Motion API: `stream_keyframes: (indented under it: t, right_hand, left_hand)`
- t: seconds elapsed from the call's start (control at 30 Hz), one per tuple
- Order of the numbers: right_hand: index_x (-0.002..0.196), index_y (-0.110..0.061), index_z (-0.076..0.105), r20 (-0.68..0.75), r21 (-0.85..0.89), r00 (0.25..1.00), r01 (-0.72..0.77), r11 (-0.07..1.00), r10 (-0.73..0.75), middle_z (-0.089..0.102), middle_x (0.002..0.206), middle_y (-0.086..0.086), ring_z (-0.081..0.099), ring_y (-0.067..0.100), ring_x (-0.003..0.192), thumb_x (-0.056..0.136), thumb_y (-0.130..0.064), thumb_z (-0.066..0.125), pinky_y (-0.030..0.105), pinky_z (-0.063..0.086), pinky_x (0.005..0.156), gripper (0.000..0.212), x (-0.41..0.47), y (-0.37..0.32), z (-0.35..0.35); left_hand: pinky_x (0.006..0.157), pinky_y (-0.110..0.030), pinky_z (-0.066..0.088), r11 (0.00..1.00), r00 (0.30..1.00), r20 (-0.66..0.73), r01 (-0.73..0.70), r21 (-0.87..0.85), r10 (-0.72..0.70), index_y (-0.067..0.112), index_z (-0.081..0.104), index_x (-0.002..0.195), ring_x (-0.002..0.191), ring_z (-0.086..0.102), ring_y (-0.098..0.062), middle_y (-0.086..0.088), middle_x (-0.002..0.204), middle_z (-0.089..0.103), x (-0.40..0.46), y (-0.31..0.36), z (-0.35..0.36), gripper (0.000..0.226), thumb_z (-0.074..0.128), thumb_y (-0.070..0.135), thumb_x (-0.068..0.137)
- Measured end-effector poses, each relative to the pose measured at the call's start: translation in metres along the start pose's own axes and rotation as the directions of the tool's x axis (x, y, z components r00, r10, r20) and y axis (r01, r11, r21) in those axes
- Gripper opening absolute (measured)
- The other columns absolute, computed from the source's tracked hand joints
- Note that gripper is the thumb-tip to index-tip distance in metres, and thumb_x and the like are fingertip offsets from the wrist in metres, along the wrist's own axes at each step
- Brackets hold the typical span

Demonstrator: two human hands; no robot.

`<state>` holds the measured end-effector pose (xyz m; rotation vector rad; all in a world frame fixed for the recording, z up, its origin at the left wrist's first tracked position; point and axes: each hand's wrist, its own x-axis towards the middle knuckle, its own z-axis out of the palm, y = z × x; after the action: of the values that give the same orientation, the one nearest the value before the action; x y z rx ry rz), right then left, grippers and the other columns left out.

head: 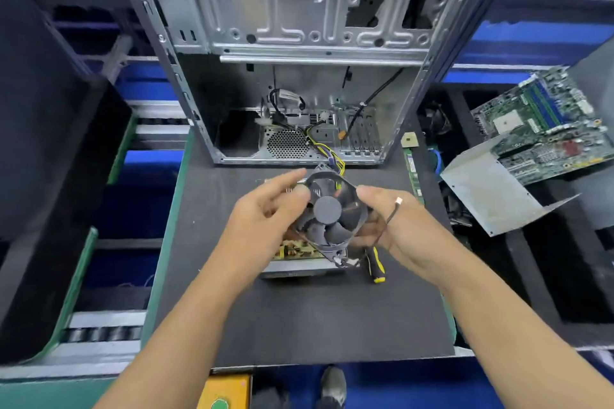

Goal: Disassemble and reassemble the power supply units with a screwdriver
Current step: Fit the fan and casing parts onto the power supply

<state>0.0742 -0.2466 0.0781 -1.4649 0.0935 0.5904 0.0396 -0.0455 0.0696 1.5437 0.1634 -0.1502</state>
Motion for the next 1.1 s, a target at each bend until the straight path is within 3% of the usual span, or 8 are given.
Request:
stream_keyframes:
  t: [0.1,0.23,0.33,0.47,0.57,0.73,0.87,1.1]
  right_hand:
    - [0.102,-0.009,0.071,0.032,0.041,0.991,-0.131,0.991,0.13,0.075,0.081,0.01,0.07,0.025,0.065,0.103,-0.033,0.045,0.03,0.056,0.058,0.036,0.006,-0.003,0.018]
    - [0.097,-0.015,0.076,0.106,0.138,0.963,-0.262,0.955,0.249,0.074,0.099,0.014,0.071,0.025,0.073,0.102,-0.037,0.047,0.031,0.056,0.059,0.036,0.01,-0.003,0.03]
    - [0.095,-0.015,0.074,0.126,0.041,0.929,-0.355,0.934,0.348,0.075,0.093,0.014,0.072,0.025,0.07,0.101,-0.049,0.042,0.028,0.055,0.055,0.047,0.01,0.002,0.034]
    - [0.115,-0.022,0.068,-0.108,-0.006,0.983,-0.152,0.988,0.151,0.069,0.119,0.003,0.068,0.011,0.085,0.103,-0.047,0.038,0.026,0.052,0.068,0.04,0.011,0.008,0.021]
    - [0.127,-0.041,0.052,-0.119,-0.109,0.986,0.1,0.989,-0.112,0.053,0.136,-0.016,0.061,0.003,0.114,0.097,-0.016,0.061,0.026,0.048,0.092,0.04,0.006,0.011,0.007]
    - [0.142,-0.042,0.035,0.084,-0.064,0.974,0.216,0.974,-0.211,0.062,0.133,-0.005,0.062,0.013,0.117,0.081,-0.033,0.073,0.024,0.052,0.091,0.072,0.006,0.006,0.005]
    - [0.123,-0.018,0.054,-0.008,0.389,0.989,0.141,0.91,-0.15,0.07,0.117,0.012,0.069,0.025,0.095,0.088,-0.035,0.065,0.033,0.057,0.081,0.04,0.01,-0.007,0.007]
    - [0.077,-0.016,0.061,-0.178,0.338,0.982,0.122,0.933,-0.064,0.071,0.089,0.01,0.069,0.022,0.082,0.092,-0.021,0.069,0.029,0.056,0.07,0.017,0.021,-0.005,0.0]
  left_hand:
    - [0.076,-0.024,0.052,0.998,0.997,0.068,-0.045,0.046,0.042,0.045,0.062,0.126,0.079,0.059,-0.008,0.009,0.083,0.067,-0.008,0.003,-0.015,0.054,0.073,0.037,0.074]
    - [0.101,-0.007,0.037,0.888,0.962,0.18,-0.261,0.379,0.206,0.044,0.054,0.131,0.134,0.039,0.008,0.008,0.155,0.031,-0.019,0.001,-0.03,0.084,0.092,0.038,0.056]
    - [0.105,-0.016,0.039,0.812,0.93,0.138,-0.365,0.457,0.34,0.039,0.064,0.108,0.129,0.048,0.006,0.014,0.134,0.058,-0.017,-0.001,-0.029,0.05,0.085,0.013,0.071]
    - [0.066,-0.003,0.043,0.899,0.978,0.036,-0.205,0.387,0.208,0.044,0.065,0.085,0.072,0.059,0.002,0.019,0.085,0.071,-0.017,0.002,-0.032,0.029,0.083,0.03,0.067]
    - [0.062,-0.003,0.041,0.919,0.992,0.043,-0.128,0.373,0.12,0.043,0.069,0.081,0.067,0.062,0.007,0.021,0.079,0.073,-0.013,-0.003,-0.04,0.025,0.083,0.024,0.075]
    - [0.07,-0.007,0.046,0.952,0.993,0.079,-0.11,0.286,0.091,0.051,0.072,0.085,0.076,0.067,0.007,0.018,0.083,0.075,-0.007,-0.007,-0.045,0.032,0.08,0.023,0.075]
    - [0.067,-0.008,0.047,0.921,0.993,0.063,-0.116,0.372,0.1,0.046,0.068,0.084,0.069,0.064,0.004,0.016,0.08,0.072,-0.002,-0.015,-0.052,0.032,0.083,0.02,0.075]
    - [0.072,-0.018,0.047,0.784,0.987,0.128,-0.156,0.601,0.098,0.044,0.06,0.092,0.071,0.061,-0.014,0.016,0.082,0.068,-0.004,-0.029,-0.054,0.028,0.076,0.053,0.071]
